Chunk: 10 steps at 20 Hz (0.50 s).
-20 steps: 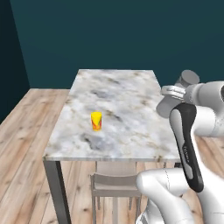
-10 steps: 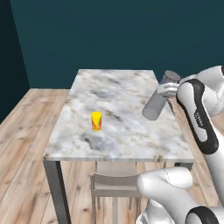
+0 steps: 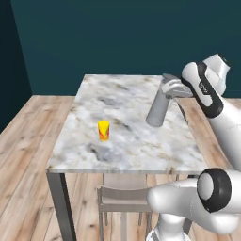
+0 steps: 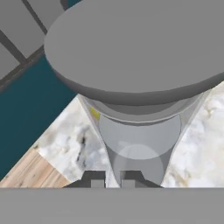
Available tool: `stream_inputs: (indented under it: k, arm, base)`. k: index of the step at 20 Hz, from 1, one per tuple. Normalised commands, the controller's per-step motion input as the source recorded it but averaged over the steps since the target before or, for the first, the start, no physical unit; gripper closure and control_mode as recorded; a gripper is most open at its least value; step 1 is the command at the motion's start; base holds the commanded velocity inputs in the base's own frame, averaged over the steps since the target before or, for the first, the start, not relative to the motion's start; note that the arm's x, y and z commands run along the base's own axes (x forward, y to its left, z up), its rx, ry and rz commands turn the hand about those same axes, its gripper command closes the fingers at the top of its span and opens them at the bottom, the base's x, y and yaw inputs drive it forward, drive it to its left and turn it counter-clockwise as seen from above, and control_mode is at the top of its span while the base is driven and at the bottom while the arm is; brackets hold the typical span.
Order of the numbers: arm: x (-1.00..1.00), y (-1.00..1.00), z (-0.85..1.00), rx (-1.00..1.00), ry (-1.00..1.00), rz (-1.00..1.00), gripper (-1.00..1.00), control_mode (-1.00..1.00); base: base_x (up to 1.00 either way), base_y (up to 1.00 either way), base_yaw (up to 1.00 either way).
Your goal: Place the pitcher and cup on the dining counter for serving.
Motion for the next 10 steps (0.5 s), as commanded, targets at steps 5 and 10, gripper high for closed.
stream_inputs:
  k: [5, 10]
  arm:
    - [0.32, 0.00, -0.47, 0.00, 0.00, 0.04, 1.00, -1.00]
    - [0.27, 0.03, -0.54, 0.00, -0.01, 0.13, 1.00, -1.00]
  base:
    - [0.00, 0.00, 0.00]
    - [0.00, 0.00, 0.00]
